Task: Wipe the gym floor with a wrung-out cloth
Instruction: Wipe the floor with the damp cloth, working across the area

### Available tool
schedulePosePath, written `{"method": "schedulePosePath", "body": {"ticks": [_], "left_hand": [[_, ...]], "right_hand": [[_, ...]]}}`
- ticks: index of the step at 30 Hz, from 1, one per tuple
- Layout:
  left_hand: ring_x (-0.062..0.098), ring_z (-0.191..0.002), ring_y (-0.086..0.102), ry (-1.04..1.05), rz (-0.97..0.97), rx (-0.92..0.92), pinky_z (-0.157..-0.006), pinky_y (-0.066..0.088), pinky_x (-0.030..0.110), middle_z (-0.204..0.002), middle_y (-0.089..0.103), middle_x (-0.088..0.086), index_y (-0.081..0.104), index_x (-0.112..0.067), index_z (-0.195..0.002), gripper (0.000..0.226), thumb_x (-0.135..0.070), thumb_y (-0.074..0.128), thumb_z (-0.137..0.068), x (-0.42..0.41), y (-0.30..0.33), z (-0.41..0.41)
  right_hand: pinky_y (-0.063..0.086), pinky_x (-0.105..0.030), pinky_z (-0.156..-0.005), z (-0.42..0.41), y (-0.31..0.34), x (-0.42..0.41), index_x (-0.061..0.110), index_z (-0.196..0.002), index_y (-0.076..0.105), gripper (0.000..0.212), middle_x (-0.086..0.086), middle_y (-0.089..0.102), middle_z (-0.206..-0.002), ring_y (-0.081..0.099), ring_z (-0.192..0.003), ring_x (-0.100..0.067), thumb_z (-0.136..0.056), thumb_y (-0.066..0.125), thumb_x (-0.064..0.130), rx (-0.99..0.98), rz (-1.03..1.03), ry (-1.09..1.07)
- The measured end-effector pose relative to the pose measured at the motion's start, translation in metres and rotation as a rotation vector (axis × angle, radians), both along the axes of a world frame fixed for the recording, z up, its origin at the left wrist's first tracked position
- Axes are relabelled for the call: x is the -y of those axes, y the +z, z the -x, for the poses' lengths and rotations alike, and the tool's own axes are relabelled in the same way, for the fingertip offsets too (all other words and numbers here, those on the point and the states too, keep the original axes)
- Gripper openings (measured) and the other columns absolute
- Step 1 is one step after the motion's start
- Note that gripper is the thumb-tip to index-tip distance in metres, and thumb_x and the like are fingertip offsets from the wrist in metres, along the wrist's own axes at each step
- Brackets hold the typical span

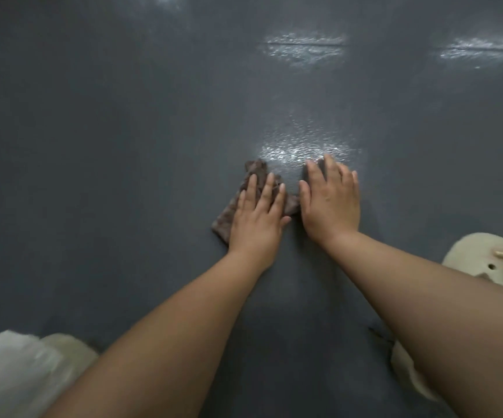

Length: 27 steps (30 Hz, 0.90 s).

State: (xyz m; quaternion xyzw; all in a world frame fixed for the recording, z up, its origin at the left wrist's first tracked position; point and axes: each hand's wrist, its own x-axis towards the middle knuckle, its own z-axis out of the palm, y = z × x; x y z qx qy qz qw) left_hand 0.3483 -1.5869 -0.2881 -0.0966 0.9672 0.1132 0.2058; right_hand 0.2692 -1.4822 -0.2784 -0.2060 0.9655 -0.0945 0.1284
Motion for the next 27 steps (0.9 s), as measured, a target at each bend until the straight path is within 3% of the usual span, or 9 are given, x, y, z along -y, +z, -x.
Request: {"method": "schedulePosePath", "body": {"ticks": [3,8,10,12,14,19,22,25,27], "left_hand": [[0.029,-0.144,-0.018,-0.107,0.036,-0.002,-0.115,-0.009,0.037,-0.158,-0.014,0.001,0.002,-0.021,-0.152,0.062,-0.043,0.028,-0.101,-0.017,0.002,0.062],[0.031,-0.144,-0.017,-0.359,0.020,-0.001,-0.115,-0.009,0.039,-0.159,-0.012,0.002,0.001,-0.019,-0.152,0.061,-0.041,0.027,-0.101,-0.070,0.005,0.105],[0.033,-0.145,-0.005,-0.517,-0.058,-0.035,-0.116,-0.008,0.038,-0.159,0.004,0.006,0.012,-0.017,-0.151,0.059,-0.039,0.018,-0.097,-0.088,0.003,0.089],[0.038,-0.142,0.017,-0.662,-0.076,-0.027,-0.117,0.002,0.042,-0.151,0.034,0.009,0.039,-0.017,-0.143,0.065,-0.042,0.011,-0.090,-0.089,0.002,0.076],[0.038,-0.140,0.025,-0.661,-0.031,-0.073,-0.117,0.009,0.044,-0.146,0.042,0.009,0.048,-0.019,-0.137,0.062,-0.043,0.015,-0.091,-0.074,0.006,0.072],[0.026,-0.145,-0.014,-0.194,0.065,-0.001,-0.116,-0.009,0.037,-0.158,-0.013,0.000,0.006,-0.032,-0.151,0.062,-0.050,0.031,-0.098,0.005,0.010,0.039],[0.029,-0.144,-0.016,0.136,0.119,0.082,-0.115,-0.006,0.045,-0.157,-0.020,0.001,0.001,-0.035,-0.150,0.064,-0.052,0.030,-0.097,0.068,0.009,-0.014],[0.032,-0.144,-0.014,0.555,0.167,0.154,-0.113,0.000,0.055,-0.157,-0.021,0.003,-0.001,-0.034,-0.150,0.066,-0.054,0.030,-0.096,0.117,0.010,-0.083],[0.034,-0.144,-0.012,0.829,0.174,0.171,-0.114,0.003,0.057,-0.157,-0.020,0.004,0.003,-0.030,-0.152,0.066,-0.054,0.029,-0.096,0.131,0.011,-0.122]], "right_hand": [[0.024,-0.054,-0.108,0.024,-0.008,-0.040,0.007,-0.131,0.052,0.063,-0.024,0.042,-0.141,0.041,-0.125,-0.043,-0.089,0.020,0.042,-0.082,-0.002,-0.097],[0.028,-0.051,-0.107,0.052,-0.005,-0.075,0.005,-0.130,0.052,0.061,-0.024,0.042,-0.141,0.042,-0.122,-0.043,-0.090,0.021,0.040,-0.112,-0.006,-0.292],[0.027,-0.050,-0.108,0.057,-0.001,-0.074,0.005,-0.132,0.050,0.056,-0.024,0.040,-0.143,0.040,-0.125,-0.043,-0.094,0.024,0.037,-0.108,0.016,-0.315],[0.021,-0.048,-0.112,0.059,0.001,-0.068,0.007,-0.137,0.045,0.048,-0.021,0.034,-0.147,0.033,-0.131,-0.040,-0.099,0.030,0.033,-0.096,0.025,-0.298],[0.017,-0.046,-0.114,0.055,0.004,-0.056,0.009,-0.140,0.040,0.047,-0.019,0.029,-0.151,0.027,-0.135,-0.037,-0.101,0.030,0.033,-0.086,0.030,-0.249],[0.030,-0.053,-0.106,0.020,0.010,-0.008,0.002,-0.128,0.054,0.060,-0.028,0.044,-0.138,0.043,-0.122,-0.047,-0.090,0.025,0.039,-0.017,0.101,-0.008],[0.033,-0.055,-0.104,-0.011,0.015,0.023,0.004,-0.126,0.057,0.055,-0.028,0.045,-0.137,0.046,-0.121,-0.046,-0.091,0.032,0.038,0.014,0.100,0.156],[0.016,-0.047,-0.114,-0.041,0.018,0.050,0.011,-0.141,0.043,0.049,-0.020,0.026,-0.152,0.028,-0.137,-0.039,-0.099,0.038,0.035,0.126,0.056,0.294],[0.026,-0.052,-0.109,-0.062,0.016,0.065,0.009,-0.132,0.054,0.048,-0.023,0.038,-0.145,0.041,-0.129,-0.043,-0.093,0.042,0.035,0.138,0.098,0.353]]}}
